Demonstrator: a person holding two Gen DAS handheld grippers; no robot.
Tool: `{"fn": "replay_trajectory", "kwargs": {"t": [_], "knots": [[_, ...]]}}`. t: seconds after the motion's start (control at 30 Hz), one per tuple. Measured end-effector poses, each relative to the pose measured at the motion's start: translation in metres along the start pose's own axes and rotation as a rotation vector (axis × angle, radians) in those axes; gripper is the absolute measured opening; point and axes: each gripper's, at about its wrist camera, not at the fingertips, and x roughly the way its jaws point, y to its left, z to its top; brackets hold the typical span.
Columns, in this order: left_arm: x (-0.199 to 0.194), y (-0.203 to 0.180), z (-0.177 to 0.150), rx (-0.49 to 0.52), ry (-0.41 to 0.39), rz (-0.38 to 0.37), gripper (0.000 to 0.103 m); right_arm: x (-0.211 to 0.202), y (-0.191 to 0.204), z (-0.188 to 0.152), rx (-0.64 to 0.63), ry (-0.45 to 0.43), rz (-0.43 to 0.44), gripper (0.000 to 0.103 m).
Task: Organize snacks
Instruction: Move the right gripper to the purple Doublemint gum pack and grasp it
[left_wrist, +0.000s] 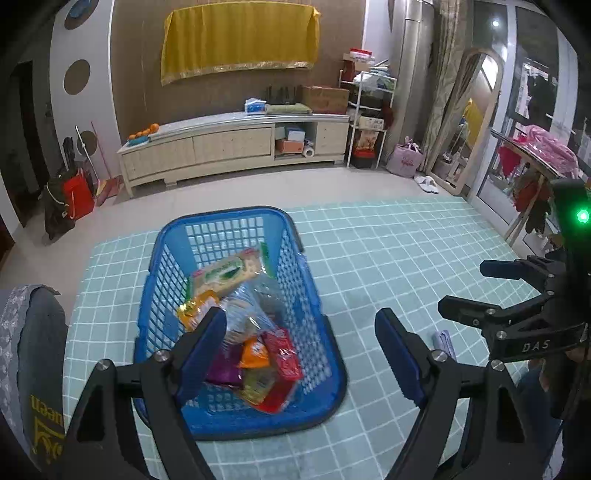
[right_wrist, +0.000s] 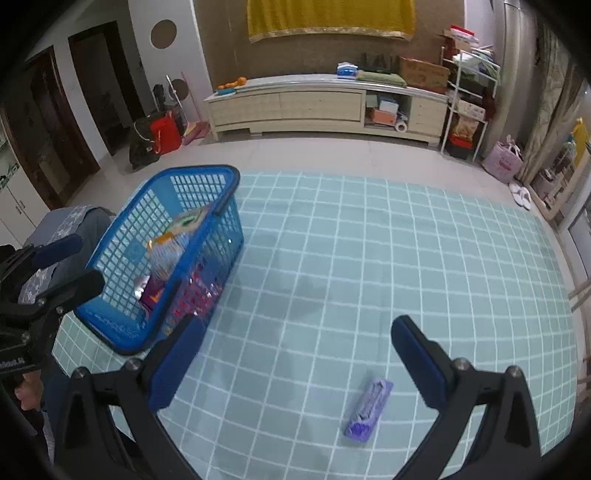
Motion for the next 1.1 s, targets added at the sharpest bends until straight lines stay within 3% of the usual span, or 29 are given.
{"fn": "replay_trajectory", "kwargs": {"t": [0.23,0.37,0.63,0.8,1.1], "knots": [[-0.008,-0.021,-0.03,-0.031,-0.035,0.009,0.081,0.001,-0.012,-0.034,0.018,0.029,-0.024,0.103],[-0.021,-0.034,-0.053,-0.033,-0.093,0.065,0.081,0.002,-0.017,-0.055,0.008,0.029,-0.042,0.103],[-0.012,-0.055,-0.09,-0.043,-0.036,0.093,0.084,0.02,-0.039,-0.095,0.051,0.048,0.012,0.103],[0.005,-0.063,-0.104,-0.071,0.002,0.124,0.103,0.037,-0.046,-0.11,0.056,0.086,0.023,0.103],[0.031,-0.08,-0.114,-0.082,0.05,0.172,0.103,0.074,-0.056,-0.116,0.014,0.137,0.019,0.083]]}}
